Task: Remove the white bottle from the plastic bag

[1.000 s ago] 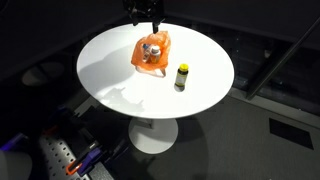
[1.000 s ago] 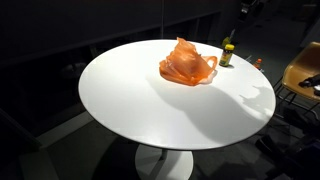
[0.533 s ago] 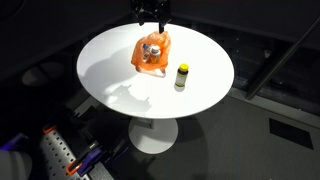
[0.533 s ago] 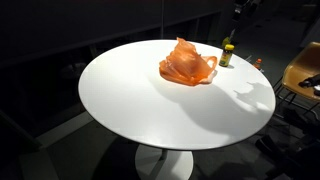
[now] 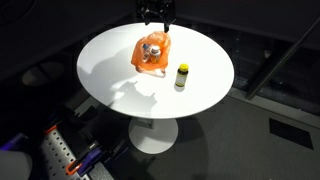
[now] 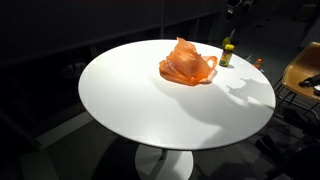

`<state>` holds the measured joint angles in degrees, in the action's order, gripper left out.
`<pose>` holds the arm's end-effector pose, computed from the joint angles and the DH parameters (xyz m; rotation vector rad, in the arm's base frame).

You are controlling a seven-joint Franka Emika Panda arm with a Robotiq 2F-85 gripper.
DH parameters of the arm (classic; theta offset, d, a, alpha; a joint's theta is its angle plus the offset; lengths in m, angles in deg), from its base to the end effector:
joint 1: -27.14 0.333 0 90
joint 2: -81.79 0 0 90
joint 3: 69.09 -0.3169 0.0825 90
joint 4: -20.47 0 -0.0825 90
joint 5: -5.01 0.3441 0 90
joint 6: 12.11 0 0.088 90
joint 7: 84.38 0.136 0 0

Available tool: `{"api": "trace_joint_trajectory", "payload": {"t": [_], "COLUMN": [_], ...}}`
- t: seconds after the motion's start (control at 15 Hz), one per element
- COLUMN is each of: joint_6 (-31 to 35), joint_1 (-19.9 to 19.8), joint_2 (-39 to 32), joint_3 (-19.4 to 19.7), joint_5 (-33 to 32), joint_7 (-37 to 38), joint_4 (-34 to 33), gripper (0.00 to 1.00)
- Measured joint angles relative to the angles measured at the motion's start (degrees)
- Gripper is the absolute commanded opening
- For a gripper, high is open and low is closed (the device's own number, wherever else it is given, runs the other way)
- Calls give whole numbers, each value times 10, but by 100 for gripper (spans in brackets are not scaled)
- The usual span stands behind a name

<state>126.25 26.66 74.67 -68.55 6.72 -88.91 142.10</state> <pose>0.5505 -0.0090 0.3668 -3.1175 -0.0636 -0.2634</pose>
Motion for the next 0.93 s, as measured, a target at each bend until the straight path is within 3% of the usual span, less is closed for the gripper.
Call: {"api": "trace_joint_trajectory", "payload": {"t": [0.6, 0.93], "joint_6": [15, -9], "joint_1": [4, 19], "joint_2": [-161, -236], "joint_3": [-1, -3], "joint_5": [0, -1], "joint_7": [5, 13], "joint_4": [-120, -191], "gripper": [100, 100]}}
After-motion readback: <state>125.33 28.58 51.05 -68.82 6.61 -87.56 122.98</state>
